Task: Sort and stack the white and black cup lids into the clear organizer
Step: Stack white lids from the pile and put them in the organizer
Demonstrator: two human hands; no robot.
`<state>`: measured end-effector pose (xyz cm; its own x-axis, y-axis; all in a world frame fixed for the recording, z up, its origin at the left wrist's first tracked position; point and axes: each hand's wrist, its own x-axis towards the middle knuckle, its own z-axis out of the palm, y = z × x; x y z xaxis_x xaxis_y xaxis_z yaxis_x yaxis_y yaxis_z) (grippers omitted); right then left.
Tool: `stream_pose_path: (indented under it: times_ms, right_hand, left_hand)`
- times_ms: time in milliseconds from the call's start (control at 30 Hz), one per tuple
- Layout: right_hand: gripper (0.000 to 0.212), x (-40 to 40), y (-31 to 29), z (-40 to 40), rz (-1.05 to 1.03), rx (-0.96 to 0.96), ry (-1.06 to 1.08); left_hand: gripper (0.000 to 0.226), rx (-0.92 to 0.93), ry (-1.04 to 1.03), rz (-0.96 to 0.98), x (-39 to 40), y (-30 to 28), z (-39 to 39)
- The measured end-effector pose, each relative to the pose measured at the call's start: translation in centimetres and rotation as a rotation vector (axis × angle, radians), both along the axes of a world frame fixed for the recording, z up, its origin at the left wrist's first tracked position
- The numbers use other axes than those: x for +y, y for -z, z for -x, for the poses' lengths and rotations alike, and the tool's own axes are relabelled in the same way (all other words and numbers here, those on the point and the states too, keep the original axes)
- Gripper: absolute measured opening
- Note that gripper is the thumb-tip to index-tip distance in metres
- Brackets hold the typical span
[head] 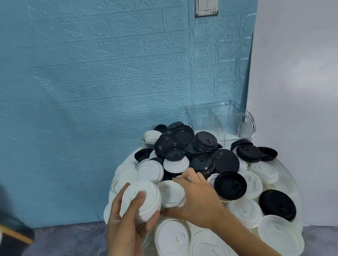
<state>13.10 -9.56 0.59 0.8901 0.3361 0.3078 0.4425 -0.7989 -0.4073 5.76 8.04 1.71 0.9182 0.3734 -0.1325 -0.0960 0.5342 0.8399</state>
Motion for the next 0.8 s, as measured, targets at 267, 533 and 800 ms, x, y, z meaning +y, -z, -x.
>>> stream_pose_path:
  times_ms: [267, 533, 800]
  right_hand:
    - [0.056, -0.6, 0.6, 0.5, -0.084, -0.021, -0.009]
    - [0.026, -1.9, 0.6, 1.0, -0.473, 0.041, -0.033]
    - [0.017, -2.8, -1.4, 1.2, -0.889, 0.098, -0.001]
  left_hand:
    - [0.050, 0.036, -0.008, -0.008, -0.3, 0.5, -0.3]
    - [0.035, 0.002, -0.066, -0.132, -1.1, 0.1, -0.1]
    - [0.040, -0.064, -0.019, -0.159, -1.9, 0.0, -0.3]
